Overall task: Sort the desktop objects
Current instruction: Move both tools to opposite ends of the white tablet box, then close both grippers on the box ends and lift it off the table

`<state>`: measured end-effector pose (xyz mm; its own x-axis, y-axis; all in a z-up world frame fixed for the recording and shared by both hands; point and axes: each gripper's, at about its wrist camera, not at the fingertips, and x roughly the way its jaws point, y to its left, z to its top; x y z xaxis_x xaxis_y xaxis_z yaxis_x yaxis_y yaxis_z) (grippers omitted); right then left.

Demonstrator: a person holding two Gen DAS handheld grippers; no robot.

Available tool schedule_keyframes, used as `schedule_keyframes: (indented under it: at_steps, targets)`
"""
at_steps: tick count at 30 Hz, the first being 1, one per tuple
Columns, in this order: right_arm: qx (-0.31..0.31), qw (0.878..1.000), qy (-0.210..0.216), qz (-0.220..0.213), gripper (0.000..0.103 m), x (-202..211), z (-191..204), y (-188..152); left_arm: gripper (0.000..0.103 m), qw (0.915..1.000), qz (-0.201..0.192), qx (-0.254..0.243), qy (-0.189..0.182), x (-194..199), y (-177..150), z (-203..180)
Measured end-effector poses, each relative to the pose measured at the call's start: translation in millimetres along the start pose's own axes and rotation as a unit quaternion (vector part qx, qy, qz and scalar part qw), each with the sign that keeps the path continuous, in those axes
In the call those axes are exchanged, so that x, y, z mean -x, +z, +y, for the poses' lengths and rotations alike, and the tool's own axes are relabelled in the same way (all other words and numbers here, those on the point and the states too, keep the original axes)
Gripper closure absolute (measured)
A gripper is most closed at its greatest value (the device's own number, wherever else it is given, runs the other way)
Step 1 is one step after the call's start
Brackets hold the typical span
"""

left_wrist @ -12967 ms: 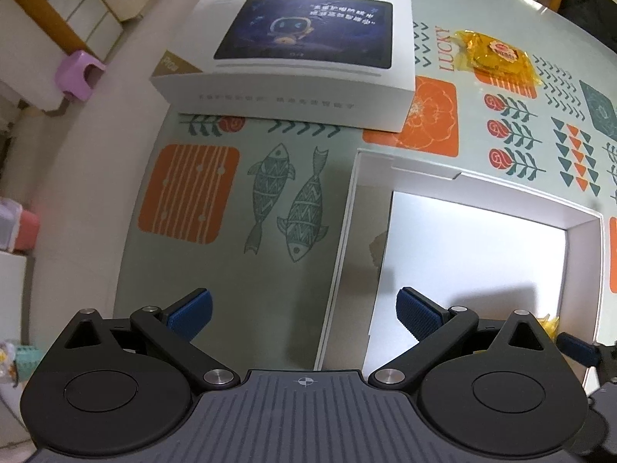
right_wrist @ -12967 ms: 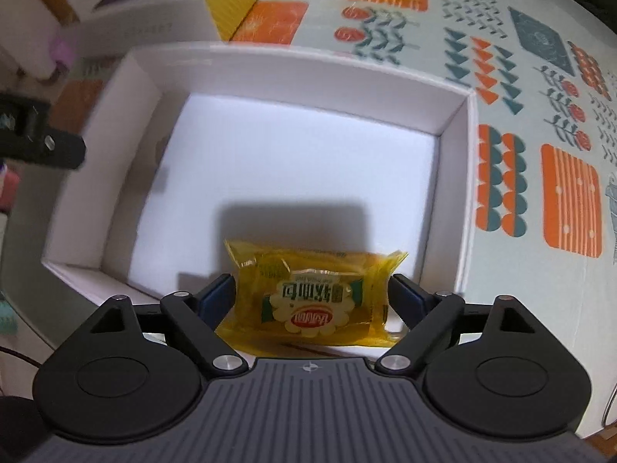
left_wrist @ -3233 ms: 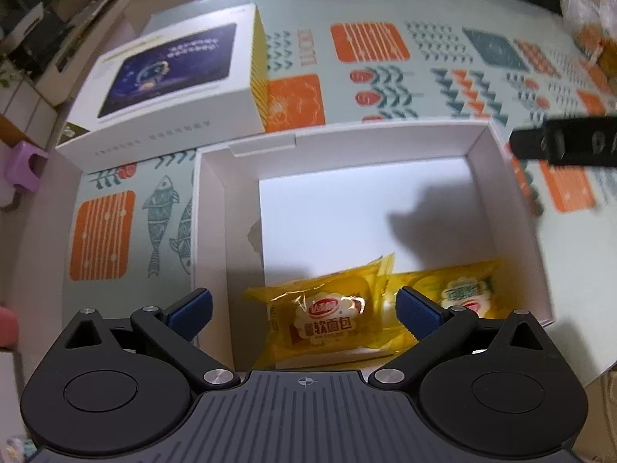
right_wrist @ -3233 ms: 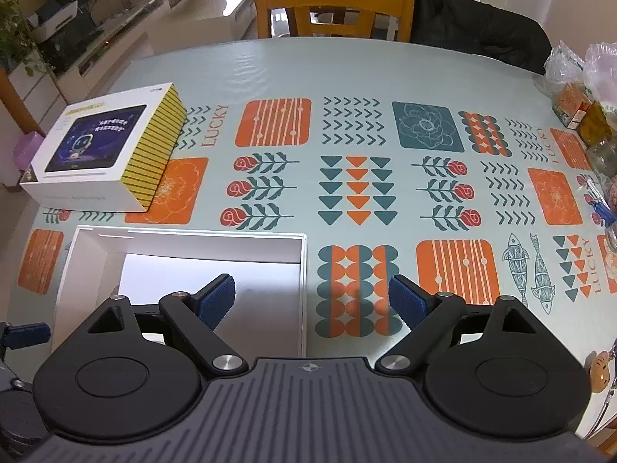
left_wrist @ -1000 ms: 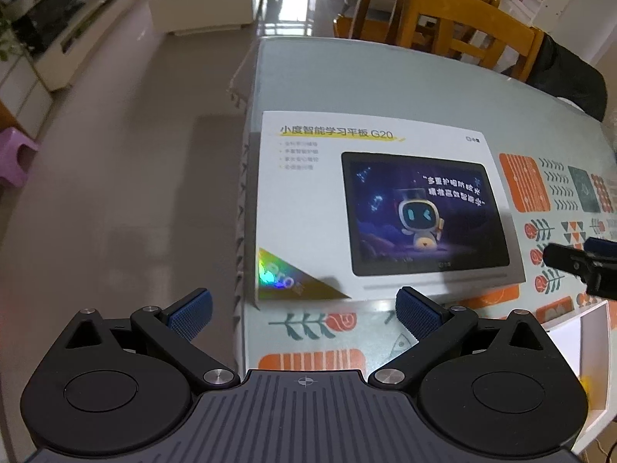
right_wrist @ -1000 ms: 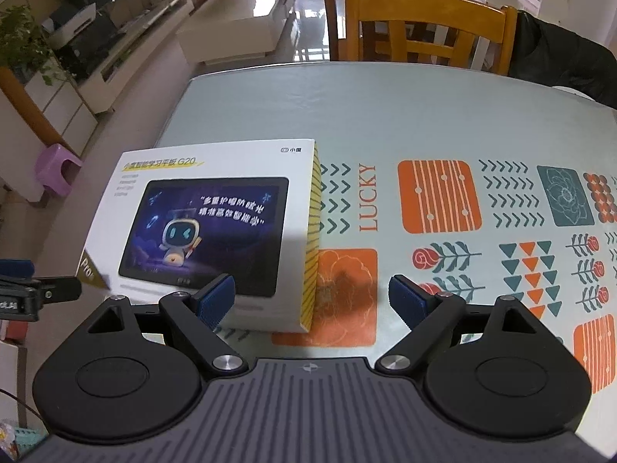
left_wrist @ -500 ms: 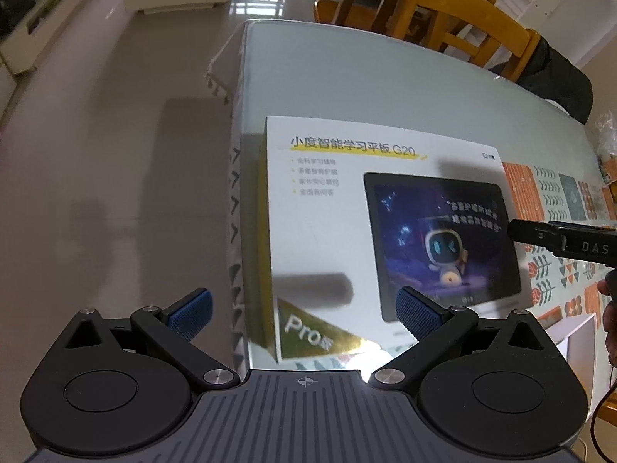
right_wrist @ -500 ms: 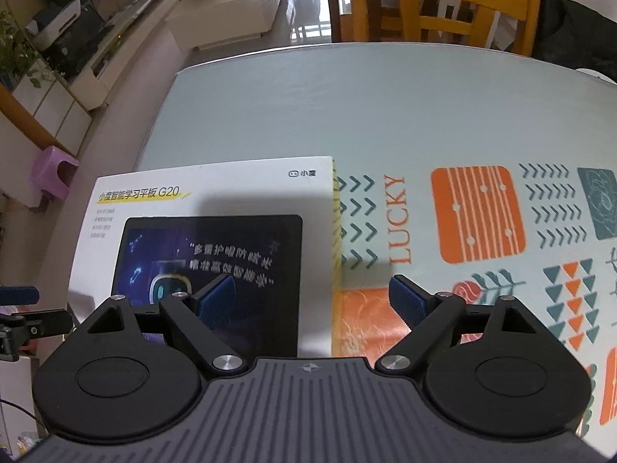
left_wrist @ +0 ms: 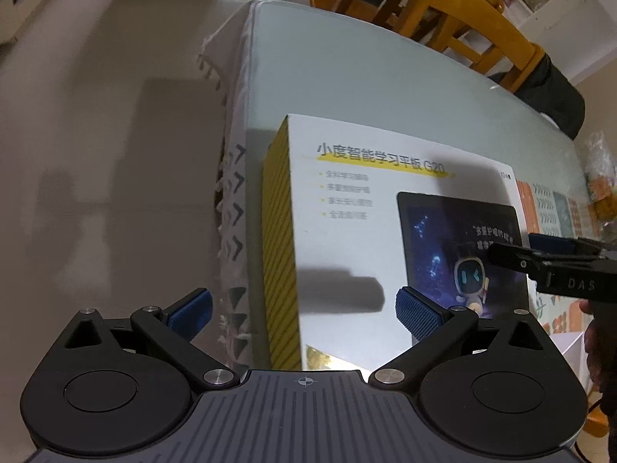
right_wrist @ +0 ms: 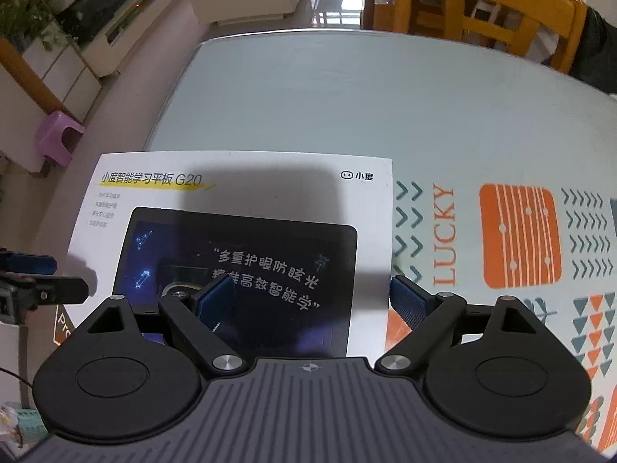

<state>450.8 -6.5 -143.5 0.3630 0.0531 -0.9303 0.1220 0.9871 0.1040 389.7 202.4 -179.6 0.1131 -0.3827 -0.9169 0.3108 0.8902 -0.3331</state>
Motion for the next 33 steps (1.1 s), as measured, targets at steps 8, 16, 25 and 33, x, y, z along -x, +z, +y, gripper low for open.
schedule_keyframes:
  at_steps: [8, 16, 25, 33]
  targets:
    - [0.018, 1.000, 0.007, 0.002, 0.000, 0.3, 15.3, 4.5, 0.000, 0.9989, 0.014, 0.015, -0.043, -15.0, 4.4, 26.3]
    - [0.048, 0.999, 0.019, 0.001, 0.000, 0.7, 44.7, 0.2, 0.000, 0.9955, 0.001, 0.007, -0.095, -21.6, 6.2, 51.6]
    - [0.049, 0.998, 0.029, 0.000, 0.000, -0.2, 60.0, 2.3, 0.000, 0.9921, -0.007, 0.005, -0.125, -20.2, 11.7, 80.4]
    - [0.055, 0.998, 0.033, -0.001, 0.000, -2.6, 63.5, 1.5, 0.000, 0.9753, 0.003, 0.038, -0.217, -41.0, 17.2, 117.9]
